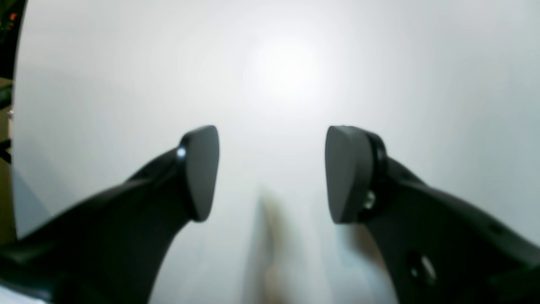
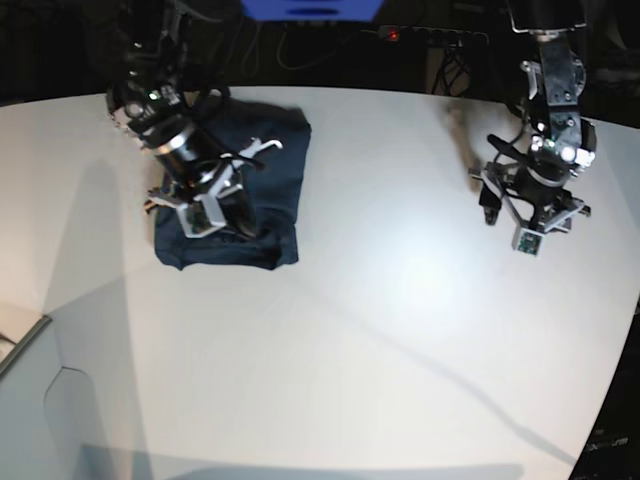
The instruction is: Layout the t-shirt on the table in an organized manner, then fold the t-shirt properly
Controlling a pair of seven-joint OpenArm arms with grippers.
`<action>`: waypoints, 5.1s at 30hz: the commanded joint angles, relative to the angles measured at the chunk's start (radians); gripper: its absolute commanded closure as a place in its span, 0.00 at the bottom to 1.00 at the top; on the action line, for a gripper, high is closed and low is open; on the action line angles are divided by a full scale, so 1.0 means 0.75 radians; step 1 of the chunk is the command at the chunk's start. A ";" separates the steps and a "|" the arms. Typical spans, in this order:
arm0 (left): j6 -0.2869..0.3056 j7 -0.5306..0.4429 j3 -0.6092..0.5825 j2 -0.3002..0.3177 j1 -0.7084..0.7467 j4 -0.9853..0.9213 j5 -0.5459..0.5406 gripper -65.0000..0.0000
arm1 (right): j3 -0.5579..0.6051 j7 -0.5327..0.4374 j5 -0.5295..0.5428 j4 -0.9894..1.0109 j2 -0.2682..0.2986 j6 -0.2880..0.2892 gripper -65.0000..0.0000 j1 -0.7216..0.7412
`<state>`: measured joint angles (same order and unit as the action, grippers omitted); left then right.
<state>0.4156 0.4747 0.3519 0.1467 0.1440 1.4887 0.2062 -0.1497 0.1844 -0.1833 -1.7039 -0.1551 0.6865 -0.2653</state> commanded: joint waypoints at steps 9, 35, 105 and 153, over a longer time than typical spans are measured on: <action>-0.005 -0.026 0.098 -0.008 0.030 0.033 -0.010 0.41 | 0.240 -0.028 0.020 0.247 0.095 0.016 0.95 0.183; -0.005 -0.026 0.211 -0.012 0.055 0.031 -0.010 0.40 | 0.235 -0.038 0.020 0.814 0.187 -0.292 0.95 0.651; -0.005 -0.026 0.209 -0.041 0.052 0.023 -0.010 0.40 | 0.508 -0.149 0.022 0.448 0.277 -0.309 0.95 0.034; -0.003 -0.028 0.213 -0.094 0.202 0.074 -0.010 0.41 | 0.381 -0.149 0.022 -0.080 0.400 -0.309 0.96 -0.337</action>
<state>0.4187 0.4717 0.5087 0.0658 0.2977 1.5196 0.2058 0.1413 0.0929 -0.1757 -1.7477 0.1410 0.4503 -0.5117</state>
